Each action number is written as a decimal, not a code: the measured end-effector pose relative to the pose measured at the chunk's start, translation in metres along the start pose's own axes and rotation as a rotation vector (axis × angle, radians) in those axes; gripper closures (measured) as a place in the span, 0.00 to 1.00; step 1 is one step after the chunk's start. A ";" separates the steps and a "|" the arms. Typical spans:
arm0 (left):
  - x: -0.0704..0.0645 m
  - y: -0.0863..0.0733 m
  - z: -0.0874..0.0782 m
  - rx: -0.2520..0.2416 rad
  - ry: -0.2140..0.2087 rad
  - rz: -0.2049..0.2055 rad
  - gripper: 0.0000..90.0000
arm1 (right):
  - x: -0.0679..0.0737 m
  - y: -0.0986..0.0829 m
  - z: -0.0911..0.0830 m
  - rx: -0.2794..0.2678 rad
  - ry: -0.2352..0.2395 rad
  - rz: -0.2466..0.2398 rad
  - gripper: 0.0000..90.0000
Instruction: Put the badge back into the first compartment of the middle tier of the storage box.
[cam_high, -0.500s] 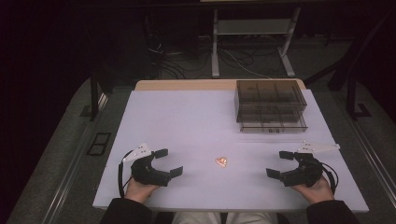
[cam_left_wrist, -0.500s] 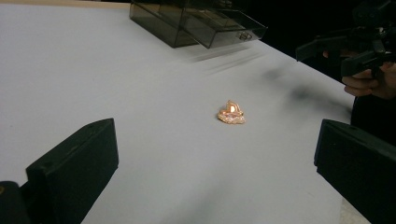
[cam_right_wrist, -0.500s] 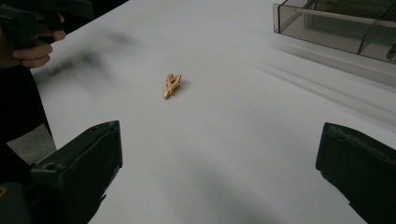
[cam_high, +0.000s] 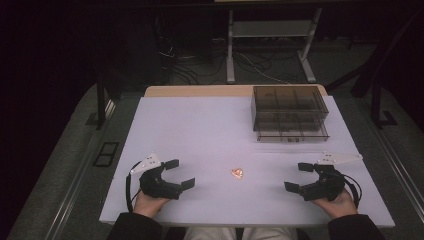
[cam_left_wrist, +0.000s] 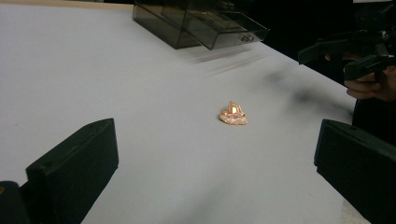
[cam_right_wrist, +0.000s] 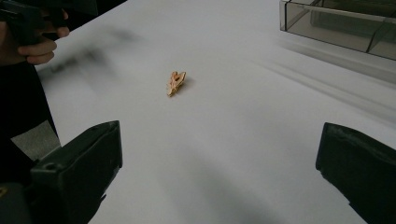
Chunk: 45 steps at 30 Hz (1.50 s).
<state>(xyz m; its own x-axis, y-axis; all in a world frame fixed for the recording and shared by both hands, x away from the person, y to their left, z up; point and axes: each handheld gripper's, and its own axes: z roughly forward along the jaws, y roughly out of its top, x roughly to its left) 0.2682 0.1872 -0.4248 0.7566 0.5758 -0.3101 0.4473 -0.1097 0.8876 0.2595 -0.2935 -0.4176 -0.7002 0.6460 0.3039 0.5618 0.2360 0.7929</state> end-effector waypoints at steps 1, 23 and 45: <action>0.000 0.000 0.000 0.000 -0.001 -0.002 0.00 | 0.000 0.000 0.000 0.000 0.001 0.001 0.00; 0.001 -0.003 0.001 0.000 0.007 -0.027 0.00 | 0.002 0.014 0.002 0.072 0.032 -0.042 0.00; 0.003 -0.004 -0.001 -0.013 0.024 -0.037 0.00 | 0.008 0.046 0.004 0.130 0.071 -0.087 0.00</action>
<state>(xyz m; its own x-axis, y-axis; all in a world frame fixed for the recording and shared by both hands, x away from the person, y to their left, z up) 0.2681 0.1899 -0.4287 0.7280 0.5984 -0.3344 0.4682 -0.0778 0.8802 0.2820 -0.2743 -0.3809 -0.7755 0.5671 0.2775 0.5470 0.3839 0.7439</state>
